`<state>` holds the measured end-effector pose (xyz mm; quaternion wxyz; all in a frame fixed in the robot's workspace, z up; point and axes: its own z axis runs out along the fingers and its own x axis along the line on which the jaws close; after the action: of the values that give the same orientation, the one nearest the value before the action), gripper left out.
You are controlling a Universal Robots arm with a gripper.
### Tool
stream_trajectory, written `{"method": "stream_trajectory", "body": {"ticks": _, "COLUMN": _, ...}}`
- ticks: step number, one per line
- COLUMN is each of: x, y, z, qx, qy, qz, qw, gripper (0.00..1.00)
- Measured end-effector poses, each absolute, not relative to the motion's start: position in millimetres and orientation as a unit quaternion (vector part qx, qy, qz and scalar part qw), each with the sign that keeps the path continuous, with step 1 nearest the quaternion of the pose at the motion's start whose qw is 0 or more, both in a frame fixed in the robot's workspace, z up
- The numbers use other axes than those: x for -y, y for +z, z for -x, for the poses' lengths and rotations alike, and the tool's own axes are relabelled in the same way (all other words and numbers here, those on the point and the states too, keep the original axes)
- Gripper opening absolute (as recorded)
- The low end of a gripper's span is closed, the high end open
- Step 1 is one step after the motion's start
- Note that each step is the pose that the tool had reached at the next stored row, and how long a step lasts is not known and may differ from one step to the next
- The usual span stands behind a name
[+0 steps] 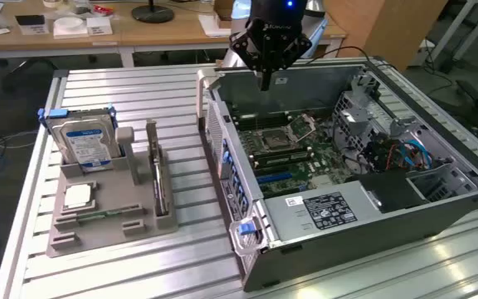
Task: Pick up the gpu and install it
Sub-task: 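Reach for the gpu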
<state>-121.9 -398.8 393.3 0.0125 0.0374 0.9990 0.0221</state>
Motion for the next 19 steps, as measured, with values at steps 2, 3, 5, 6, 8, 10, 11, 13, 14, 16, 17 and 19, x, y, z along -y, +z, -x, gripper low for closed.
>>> {"method": "stream_trajectory", "body": {"ticks": 2, "x": 398.9, "y": 393.3, "z": 121.9, "qx": -0.999, "qy": 0.022, "qz": -0.037, "qw": 0.012, "gripper": 0.11}}
{"method": "stream_trajectory", "body": {"ticks": 3, "x": 398.9, "y": 393.3, "z": 121.9, "qx": -0.999, "qy": 0.022, "qz": -0.037, "qw": 0.012, "gripper": 0.11}}
{"method": "stream_trajectory", "body": {"ticks": 5, "x": 398.9, "y": 393.3, "z": 121.9, "qx": -0.999, "qy": 0.022, "qz": -0.037, "qw": 0.013, "gripper": 0.11}}
{"method": "stream_trajectory", "body": {"ticks": 6, "x": 398.8, "y": 393.3, "z": 122.5, "qx": -0.999, "qy": 0.022, "qz": -0.037, "qw": 0.012, "gripper": 0.11}}
{"method": "stream_trajectory", "body": {"ticks": 8, "x": 398.9, "y": 393.4, "z": 125.4, "qx": -0.999, "qy": 0.022, "qz": -0.037, "qw": 0.012, "gripper": 0.11}}
{"method": "stream_trajectory", "body": {"ticks": 10, "x": 398.9, "y": 393.3, "z": 130.4, "qx": -0.999, "qy": 0.022, "qz": -0.037, "qw": 0.012, "gripper": 0.11}}
{"method": "stream_trajectory", "body": {"ticks": 11, "x": 398.8, "y": 393.3, "z": 132.9, "qx": -0.999, "qy": 0.022, "qz": -0.037, "qw": 0.012, "gripper": 0.11}}
{"method": "stream_trajectory", "body": {"ticks": 13, "x": 398.9, "y": 393.3, "z": 141.4, "qx": -0.999, "qy": 0.022, "qz": -0.037, "qw": 0.012, "gripper": 0.11}}
{"method": "stream_trajectory", "body": {"ticks": 14, "x": 398.8, "y": 393.3, "z": 147.8, "qx": -0.999, "qy": 0.022, "qz": -0.037, "qw": 0.013, "gripper": 0.11}}
{"method": "stream_trajectory", "body": {"ticks": 16, "x": 398.9, "y": 393.3, "z": 154.1, "qx": -0.999, "qy": 0.022, "qz": -0.037, "qw": 0.012, "gripper": 0.11}}
{"method": "stream_trajectory", "body": {"ticks": 17, "x": 399.0, "y": 393.3, "z": 157.3, "qx": -0.999, "qy": 0.022, "qz": -0.037, "qw": 0.012, "gripper": 0.11}}
{"method": "stream_trajectory", "body": {"ticks": 19, "x": 399.0, "y": 393.3, "z": 163.1, "qx": -0.999, "qy": 0.022, "qz": -0.037, "qw": 0.013, "gripper": 0.11}}
